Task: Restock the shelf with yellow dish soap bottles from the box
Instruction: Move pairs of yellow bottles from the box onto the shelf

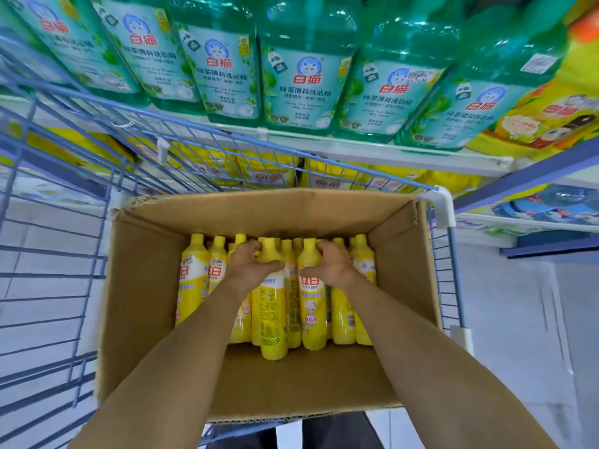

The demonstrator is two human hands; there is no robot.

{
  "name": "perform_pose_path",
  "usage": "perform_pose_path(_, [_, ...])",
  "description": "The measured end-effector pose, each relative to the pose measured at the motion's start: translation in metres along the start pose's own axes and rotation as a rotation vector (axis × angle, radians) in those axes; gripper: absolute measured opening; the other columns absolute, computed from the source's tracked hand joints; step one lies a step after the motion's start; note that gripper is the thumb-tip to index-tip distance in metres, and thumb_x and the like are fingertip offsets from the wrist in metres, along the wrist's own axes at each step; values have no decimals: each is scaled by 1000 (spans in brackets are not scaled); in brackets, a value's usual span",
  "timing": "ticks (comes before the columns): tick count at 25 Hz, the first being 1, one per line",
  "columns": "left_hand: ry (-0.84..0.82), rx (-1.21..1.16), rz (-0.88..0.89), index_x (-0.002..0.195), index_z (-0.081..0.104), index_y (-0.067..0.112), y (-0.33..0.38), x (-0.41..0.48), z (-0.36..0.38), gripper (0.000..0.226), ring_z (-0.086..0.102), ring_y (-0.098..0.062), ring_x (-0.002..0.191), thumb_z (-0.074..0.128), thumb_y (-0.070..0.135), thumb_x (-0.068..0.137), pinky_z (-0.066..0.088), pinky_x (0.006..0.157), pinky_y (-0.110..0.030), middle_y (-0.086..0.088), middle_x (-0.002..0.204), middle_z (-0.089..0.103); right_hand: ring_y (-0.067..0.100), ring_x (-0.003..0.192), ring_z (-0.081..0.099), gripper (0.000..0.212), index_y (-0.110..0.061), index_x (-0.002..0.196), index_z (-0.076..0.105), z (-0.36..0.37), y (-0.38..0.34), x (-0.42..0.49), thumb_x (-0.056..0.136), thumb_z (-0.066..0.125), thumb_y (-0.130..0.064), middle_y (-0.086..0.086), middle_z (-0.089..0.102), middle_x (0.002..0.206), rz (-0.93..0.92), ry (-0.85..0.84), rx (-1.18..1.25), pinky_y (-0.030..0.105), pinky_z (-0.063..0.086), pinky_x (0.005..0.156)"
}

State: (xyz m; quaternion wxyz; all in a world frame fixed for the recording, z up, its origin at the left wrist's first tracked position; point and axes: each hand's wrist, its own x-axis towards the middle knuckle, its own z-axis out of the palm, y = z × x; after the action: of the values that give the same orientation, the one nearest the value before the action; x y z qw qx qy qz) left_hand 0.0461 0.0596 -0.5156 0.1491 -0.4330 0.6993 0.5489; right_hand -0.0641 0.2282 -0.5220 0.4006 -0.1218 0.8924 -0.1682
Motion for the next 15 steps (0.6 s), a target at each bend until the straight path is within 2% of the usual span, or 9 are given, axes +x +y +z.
perform_pose_path(3, [-12, -41, 121, 90, 69, 7, 32, -36, -31, 32, 63, -5, 69, 91, 10, 67, 52, 62, -22, 8, 70, 70, 21, 90, 65, 49, -16, 94, 67, -36, -19, -41, 60, 90, -44, 3, 69, 96, -58, 45, -21, 27, 41, 67])
perform_pose_path(4, [-15, -49, 175, 90, 72, 4, 46, -46, -43, 34, 64, -7, 72, 93, 11, 64, 54, 66, -27, 3, 73, 74, 22, 92, 64, 55, -16, 97, 67, -53, -28, -52, 59, 89, -48, 4, 69, 99, -81, 65, -35, 27, 41, 69])
perform_pose_path(6, [-24, -52, 277, 95, 75, 3, 80, -66, -68, 43, 67, -16, 81, 94, 17, 59, 58, 78, -40, -11, 90, 77, 21, 93, 65, 50, -16, 99, 70, -93, -54, -75, 62, 90, -42, 5, 71, 102, -162, 91, -28, 28, 45, 71])
perform_pose_path(9, [-22, -68, 414, 100, 75, 6, 151, -104, -109, 40, 72, -19, 89, 93, 9, 64, 58, 84, -36, -11, 99, 77, 19, 86, 61, 37, -20, 88, 64, -161, -104, -123, 67, 91, -33, 8, 70, 95, -288, 162, -83, 26, 39, 67])
perform_pose_path(12, [-58, -58, 589, 94, 74, 5, 228, -152, -144, 31, 73, -22, 87, 89, 0, 67, 57, 76, -34, -11, 95, 77, 17, 80, 59, 37, -18, 88, 66, -225, -149, -173, 67, 91, -34, 5, 67, 87, -386, 308, -85, 25, 37, 65])
perform_pose_path(15, [-60, -69, 760, 92, 73, 10, 296, -203, -169, 31, 71, -13, 81, 88, -2, 68, 56, 66, -20, 2, 85, 78, 15, 74, 54, 37, -18, 85, 65, -286, -179, -225, 68, 91, -37, 3, 64, 82, -482, 461, -60, 28, 34, 60])
